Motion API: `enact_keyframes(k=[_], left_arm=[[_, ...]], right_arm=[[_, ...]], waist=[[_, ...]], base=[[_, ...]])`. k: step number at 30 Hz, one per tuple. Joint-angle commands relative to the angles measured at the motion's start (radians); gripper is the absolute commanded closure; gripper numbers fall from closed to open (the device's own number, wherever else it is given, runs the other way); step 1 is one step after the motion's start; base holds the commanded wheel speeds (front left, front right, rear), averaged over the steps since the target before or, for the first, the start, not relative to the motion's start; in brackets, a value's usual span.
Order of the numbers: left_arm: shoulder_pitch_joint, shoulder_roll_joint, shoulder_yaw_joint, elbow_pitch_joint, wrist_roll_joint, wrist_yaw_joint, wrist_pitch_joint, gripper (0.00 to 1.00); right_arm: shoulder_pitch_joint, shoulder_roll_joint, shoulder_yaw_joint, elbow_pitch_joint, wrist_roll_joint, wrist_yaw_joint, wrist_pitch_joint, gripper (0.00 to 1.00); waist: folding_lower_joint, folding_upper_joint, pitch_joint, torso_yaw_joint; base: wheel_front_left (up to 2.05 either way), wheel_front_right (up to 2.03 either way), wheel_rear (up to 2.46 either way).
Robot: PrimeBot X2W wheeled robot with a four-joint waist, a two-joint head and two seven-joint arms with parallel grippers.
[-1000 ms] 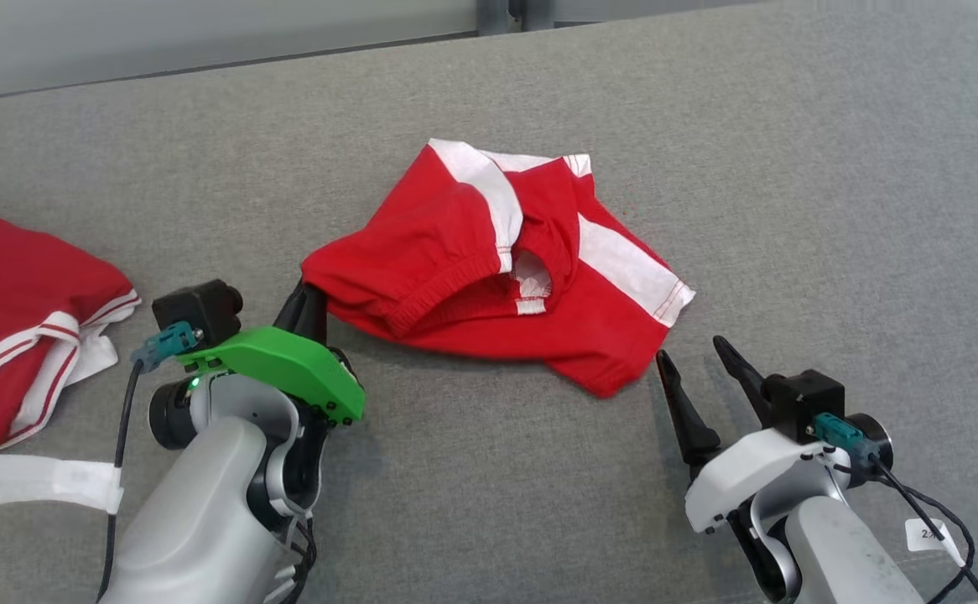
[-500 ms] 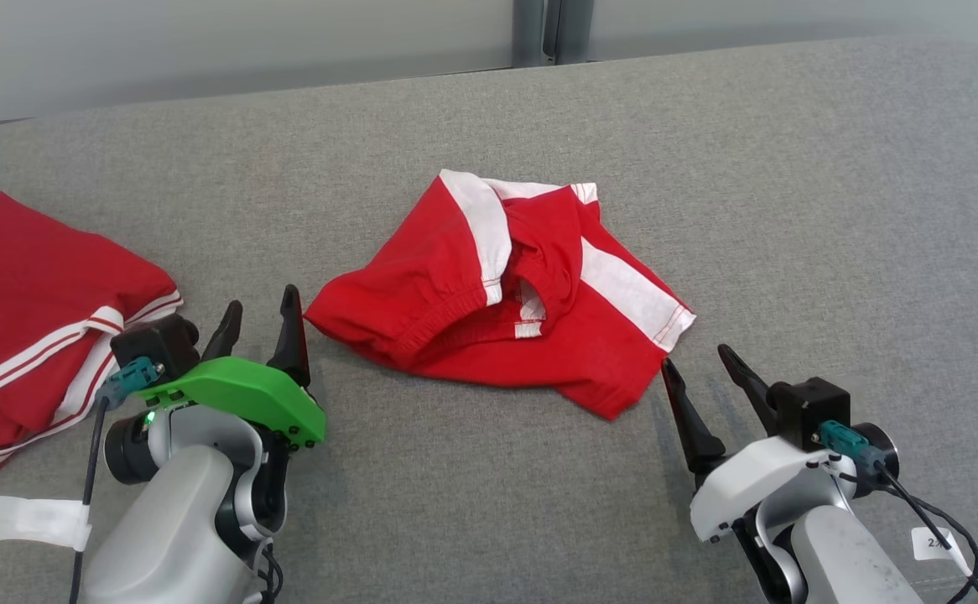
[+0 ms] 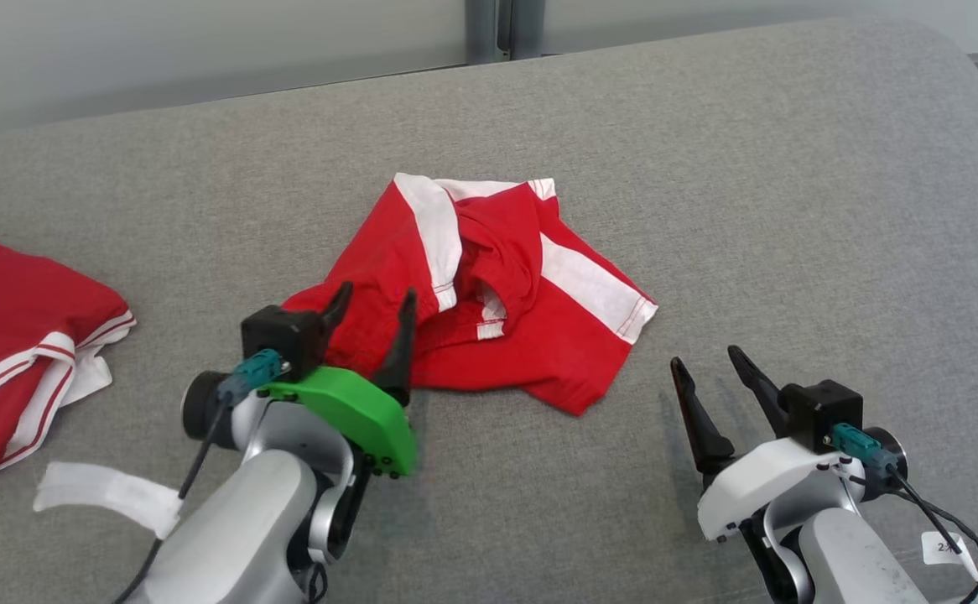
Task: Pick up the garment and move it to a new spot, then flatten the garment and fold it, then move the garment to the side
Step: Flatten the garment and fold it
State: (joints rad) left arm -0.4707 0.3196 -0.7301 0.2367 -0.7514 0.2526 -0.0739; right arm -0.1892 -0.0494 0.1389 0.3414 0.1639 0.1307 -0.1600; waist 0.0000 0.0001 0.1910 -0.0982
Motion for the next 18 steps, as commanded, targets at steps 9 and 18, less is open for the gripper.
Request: enact_keyframes(k=[9, 18], left_arm=[[-0.072, -0.046, -0.125, -0.017, 0.053, -0.012, 0.138, 0.0], [-0.118, -0.072, -0.123, 0.069, 0.028, 0.024, 0.223, 0.0]], right_arm=[[-0.006, -0.001, 0.0, 0.014, 0.024, 0.0, -0.023, 0.0], [-0.028, -0.001, 0.019, 0.04, 0.058, 0.0, -0.055, 0.0]], waist=[[0.0, -0.0001, 0.041, -0.103], [0.0, -0.0001, 0.082, -0.173]], base=[[0.0, 0.0, 0.0], [0.0, 0.0, 0.0]])
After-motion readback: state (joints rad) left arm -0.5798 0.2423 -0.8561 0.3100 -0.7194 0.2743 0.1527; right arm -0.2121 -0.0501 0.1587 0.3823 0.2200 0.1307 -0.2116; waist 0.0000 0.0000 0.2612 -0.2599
